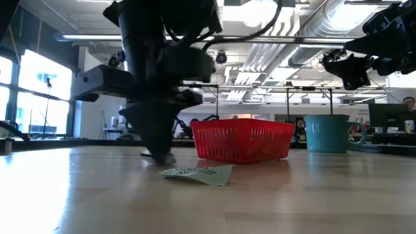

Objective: Pick and place items into bin
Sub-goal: Put the green stevia pack into the red bin

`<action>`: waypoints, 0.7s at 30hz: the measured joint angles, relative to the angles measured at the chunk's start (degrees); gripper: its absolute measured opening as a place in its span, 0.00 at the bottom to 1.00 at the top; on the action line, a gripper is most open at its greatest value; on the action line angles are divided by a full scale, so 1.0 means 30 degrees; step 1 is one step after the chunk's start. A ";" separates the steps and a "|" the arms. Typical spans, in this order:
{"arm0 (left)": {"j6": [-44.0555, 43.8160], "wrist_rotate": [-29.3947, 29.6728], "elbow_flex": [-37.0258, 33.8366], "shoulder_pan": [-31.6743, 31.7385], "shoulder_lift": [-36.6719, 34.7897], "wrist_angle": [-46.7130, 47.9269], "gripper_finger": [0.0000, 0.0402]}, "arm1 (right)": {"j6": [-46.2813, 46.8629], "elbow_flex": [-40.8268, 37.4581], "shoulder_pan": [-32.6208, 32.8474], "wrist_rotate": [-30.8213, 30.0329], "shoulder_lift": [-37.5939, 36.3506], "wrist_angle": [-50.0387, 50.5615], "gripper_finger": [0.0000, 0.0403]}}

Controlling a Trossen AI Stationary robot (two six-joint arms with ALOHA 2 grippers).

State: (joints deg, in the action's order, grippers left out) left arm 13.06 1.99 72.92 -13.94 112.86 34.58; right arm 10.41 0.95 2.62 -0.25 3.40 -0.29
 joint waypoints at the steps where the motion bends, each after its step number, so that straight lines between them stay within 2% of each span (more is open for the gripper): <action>1: -0.0261 0.0084 0.0102 0.0017 -0.0081 0.0685 0.08 | 0.0000 0.0000 0.0003 0.0000 0.0000 -0.0003 0.78; 3: -0.0853 0.0144 0.0469 0.0024 -0.0102 0.2309 0.06 | 0.0000 0.0000 0.0003 0.0000 0.0000 0.0004 0.78; 6: -0.1483 0.0602 0.0897 0.0032 -0.0361 0.5284 0.12 | 0.0000 0.0000 0.0003 0.0000 0.0002 0.0002 0.78; 8: -0.1495 0.0629 0.1184 0.0088 -0.0813 0.5407 0.14 | 0.0000 0.0000 -0.0003 0.0000 -0.0003 -0.0018 0.78; 12: -0.1481 -0.0056 0.2007 0.1152 -0.2084 0.3361 0.06 | 0.0000 0.0000 0.0000 -0.0005 0.0125 -0.0036 0.78; 16: -0.1905 -0.0058 0.2704 0.2672 -0.2462 -0.0929 0.06 | 0.0000 0.0000 0.0003 0.0000 0.0248 -0.0032 0.78; 18: -0.1895 -0.0605 0.2758 0.3252 -0.2477 -0.2717 0.11 | 0.0000 0.0000 0.0003 -0.0011 0.0248 -0.0032 0.78; 21: -0.1999 -0.1207 0.2723 0.3823 -0.1580 -0.4506 0.23 | 0.0000 0.0000 -0.0004 -0.0015 0.0240 -0.0061 0.78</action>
State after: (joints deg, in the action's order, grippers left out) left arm 7.06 -1.63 81.09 -2.47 108.12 21.06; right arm 10.41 0.95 2.61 -0.30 4.12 -0.47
